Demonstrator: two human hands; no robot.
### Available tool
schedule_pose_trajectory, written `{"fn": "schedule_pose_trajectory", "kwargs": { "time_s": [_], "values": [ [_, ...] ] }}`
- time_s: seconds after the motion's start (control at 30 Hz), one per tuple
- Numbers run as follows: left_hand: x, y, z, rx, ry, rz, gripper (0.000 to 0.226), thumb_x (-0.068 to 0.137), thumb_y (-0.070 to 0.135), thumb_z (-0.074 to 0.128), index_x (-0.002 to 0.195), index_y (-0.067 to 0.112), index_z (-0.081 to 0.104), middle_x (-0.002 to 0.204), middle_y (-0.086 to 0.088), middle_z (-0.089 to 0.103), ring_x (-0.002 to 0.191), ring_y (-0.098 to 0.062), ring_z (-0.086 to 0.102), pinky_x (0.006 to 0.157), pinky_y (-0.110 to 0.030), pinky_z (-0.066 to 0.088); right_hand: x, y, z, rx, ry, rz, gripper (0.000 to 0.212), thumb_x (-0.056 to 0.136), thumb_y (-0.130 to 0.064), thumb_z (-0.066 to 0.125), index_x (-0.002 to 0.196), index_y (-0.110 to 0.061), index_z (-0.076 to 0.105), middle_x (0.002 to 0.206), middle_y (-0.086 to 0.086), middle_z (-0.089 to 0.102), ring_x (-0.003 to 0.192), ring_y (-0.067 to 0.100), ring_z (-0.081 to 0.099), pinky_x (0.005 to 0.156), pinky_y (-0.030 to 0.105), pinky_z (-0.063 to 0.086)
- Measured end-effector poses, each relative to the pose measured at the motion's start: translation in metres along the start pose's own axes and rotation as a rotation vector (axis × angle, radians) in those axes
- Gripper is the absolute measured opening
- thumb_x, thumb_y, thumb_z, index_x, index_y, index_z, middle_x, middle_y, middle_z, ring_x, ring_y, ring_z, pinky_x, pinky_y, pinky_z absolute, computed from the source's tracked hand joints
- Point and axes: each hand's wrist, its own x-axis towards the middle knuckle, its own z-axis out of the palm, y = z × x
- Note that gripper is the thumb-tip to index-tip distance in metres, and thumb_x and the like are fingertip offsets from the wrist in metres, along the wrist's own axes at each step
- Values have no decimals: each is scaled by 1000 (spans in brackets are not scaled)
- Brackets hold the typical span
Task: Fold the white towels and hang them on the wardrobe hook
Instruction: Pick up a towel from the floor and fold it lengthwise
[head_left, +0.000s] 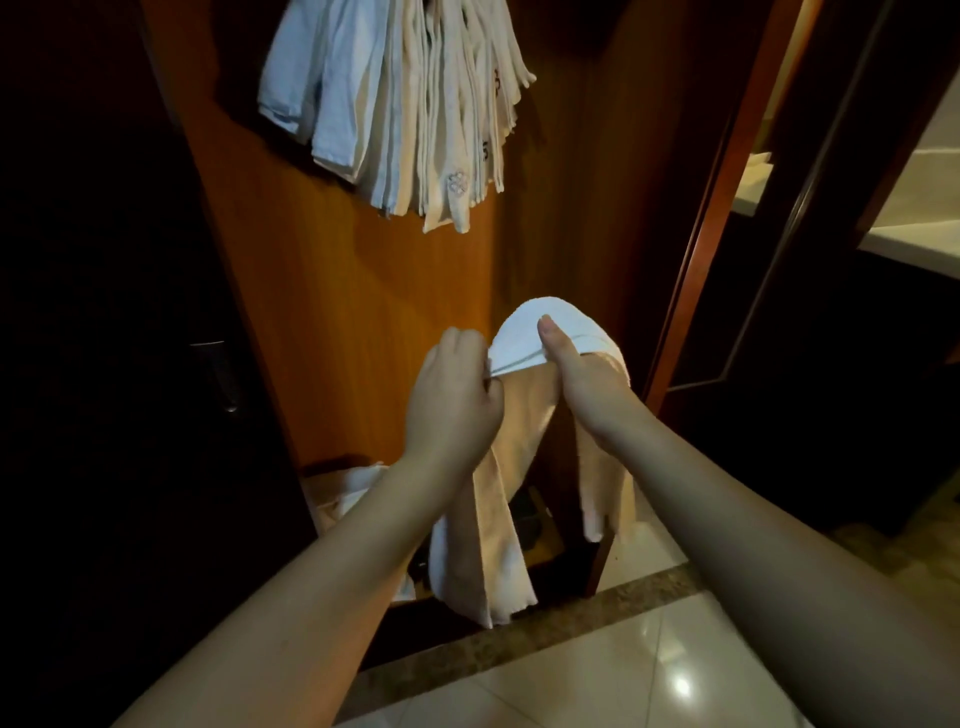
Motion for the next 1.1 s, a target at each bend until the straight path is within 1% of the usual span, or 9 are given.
{"fn": "schedule_pose_trajectory", "kwargs": {
  "time_s": [0.23, 0.4, 0.53, 0.67, 0.73, 0.83, 0.93, 1.03, 1.1],
  "values": [
    [4, -6, 0, 70, 65, 167, 19, 85, 2, 62, 84, 14, 46, 85, 2, 39, 75, -20, 45, 60, -32, 36, -13, -2, 1, -75, 98, -76, 68, 97, -70, 32, 117, -17, 71, 113, -3, 65, 100, 11, 55, 92, 30, 39],
    [-9, -16, 11, 54, -172, -87, 26, 89, 14, 68, 108, 19, 50, 102, 3, 54, 89, -14, 54, 77, -33, 54, -12, -9, 2, 47, 97, -106, 56, 97, -65, 42, 73, -21, 67, 82, -4, 70, 84, 9, 66, 84, 29, 50],
    [-14, -25, 21, 140, -210, -52, 21, 92, 14, 62, 109, 21, 53, 103, 3, 57, 94, -17, 57, 85, -37, 53, -6, -12, 1, 70, 184, -71, 49, 94, -61, 52, 81, -17, 68, 84, -1, 68, 84, 9, 62, 73, 25, 46],
    [-17, -26, 30, 123, -191, -53, 20, 94, 22, 63, 113, 21, 56, 106, 4, 55, 100, -15, 55, 89, -35, 53, 1, -14, 5, 252, 251, 13, 42, 83, -52, 63, 74, -12, 68, 80, 4, 72, 82, 21, 70, 87, 48, 57],
    [-21, -27, 37, 82, -198, -100, 22, 94, 25, 64, 113, 20, 56, 109, 4, 54, 101, -13, 53, 89, -33, 53, 5, -18, 4, 337, 284, 44, 34, 86, -44, 64, 72, -13, 65, 74, 5, 68, 76, 21, 69, 82, 45, 57],
    [-32, -30, 46, 24, -247, -178, 15, 93, 21, 65, 102, 22, 52, 102, 5, 54, 89, -11, 56, 72, -25, 53, 12, -23, -3, 459, 327, 67, 27, 91, -35, 62, 79, -11, 64, 76, 6, 65, 76, 24, 68, 76, 40, 53],
    [-36, -35, 49, 2, -221, -198, 19, 94, 15, 63, 96, 24, 47, 96, 6, 52, 80, -9, 53, 59, -18, 38, 17, -30, -11, 652, 310, 104, 24, 97, -26, 60, 86, -6, 53, 92, -3, 59, 90, 18, 65, 95, 38, 51],
    [-34, -46, 50, -27, -199, -225, 27, 93, 14, 64, 118, 21, 56, 111, 6, 58, 95, -12, 61, 76, -27, 55, 24, -34, -19, 913, 212, 102, 9, 99, -21, 59, 99, -14, 54, 103, 6, 66, 99, 25, 66, 101, 50, 52],
    [-36, -59, 53, 31, -225, -204, 28, 96, 19, 60, 123, 20, 60, 106, 5, 58, 98, -13, 59, 83, -31, 53, 29, -35, -25, 999, 157, 79, 30, 99, -22, 59, 125, -12, 49, 113, 12, 67, 106, 29, 66, 99, 55, 51]
  ]
}}
